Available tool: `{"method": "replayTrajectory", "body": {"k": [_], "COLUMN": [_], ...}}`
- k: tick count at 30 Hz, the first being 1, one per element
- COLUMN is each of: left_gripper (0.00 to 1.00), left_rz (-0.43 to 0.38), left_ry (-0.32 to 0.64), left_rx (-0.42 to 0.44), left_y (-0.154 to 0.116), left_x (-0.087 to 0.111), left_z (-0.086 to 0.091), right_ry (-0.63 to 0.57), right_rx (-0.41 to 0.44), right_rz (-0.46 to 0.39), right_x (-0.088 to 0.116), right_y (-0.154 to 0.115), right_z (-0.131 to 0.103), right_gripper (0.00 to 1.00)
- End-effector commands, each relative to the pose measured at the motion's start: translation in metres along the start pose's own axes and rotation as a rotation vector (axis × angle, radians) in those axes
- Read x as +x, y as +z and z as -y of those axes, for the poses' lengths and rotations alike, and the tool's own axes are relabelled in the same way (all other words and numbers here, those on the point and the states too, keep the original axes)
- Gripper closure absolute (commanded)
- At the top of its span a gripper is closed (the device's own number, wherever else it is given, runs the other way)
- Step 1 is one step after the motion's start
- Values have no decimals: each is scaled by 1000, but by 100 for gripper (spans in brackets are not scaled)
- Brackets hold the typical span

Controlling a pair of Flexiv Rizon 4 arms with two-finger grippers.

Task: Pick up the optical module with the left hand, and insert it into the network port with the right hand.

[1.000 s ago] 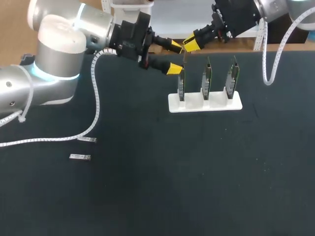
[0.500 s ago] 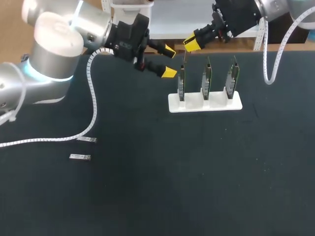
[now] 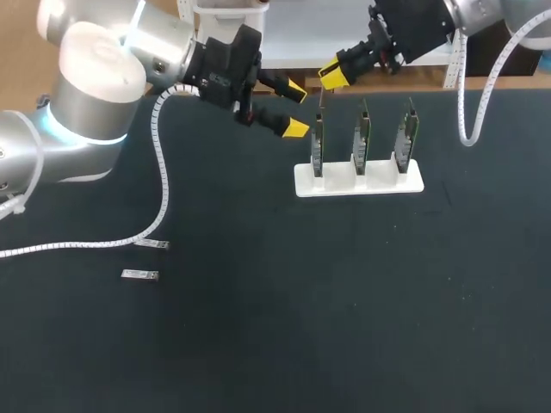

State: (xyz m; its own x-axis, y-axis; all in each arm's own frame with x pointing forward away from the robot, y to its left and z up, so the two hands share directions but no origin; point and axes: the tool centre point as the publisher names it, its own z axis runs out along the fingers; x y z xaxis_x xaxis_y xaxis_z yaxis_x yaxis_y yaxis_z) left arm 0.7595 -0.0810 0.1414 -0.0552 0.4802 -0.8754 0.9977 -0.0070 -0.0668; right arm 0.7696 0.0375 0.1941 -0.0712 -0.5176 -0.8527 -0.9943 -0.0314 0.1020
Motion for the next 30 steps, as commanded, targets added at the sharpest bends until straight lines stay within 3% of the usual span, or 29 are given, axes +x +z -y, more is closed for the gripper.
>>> {"method": "replayTrajectory", "body": {"k": [1, 20, 30], "left_gripper": [0, 0, 0], "left_rz": [-4, -13, -13], "left_ry": [-5, -21, -21], "left_rx": [4, 0, 0], "left_y": [1, 2, 2], "left_x": [0, 1, 1], "left_z": [-2, -3, -3], "right_ry": [0, -16, -82], "right_rx": [4, -16, -35], "right_rz": [3, 4, -48], "right_x": [1, 2, 8], "right_y": [-1, 2, 9], "right_z": [-1, 2, 2], "right_gripper": [100, 100, 100]}}
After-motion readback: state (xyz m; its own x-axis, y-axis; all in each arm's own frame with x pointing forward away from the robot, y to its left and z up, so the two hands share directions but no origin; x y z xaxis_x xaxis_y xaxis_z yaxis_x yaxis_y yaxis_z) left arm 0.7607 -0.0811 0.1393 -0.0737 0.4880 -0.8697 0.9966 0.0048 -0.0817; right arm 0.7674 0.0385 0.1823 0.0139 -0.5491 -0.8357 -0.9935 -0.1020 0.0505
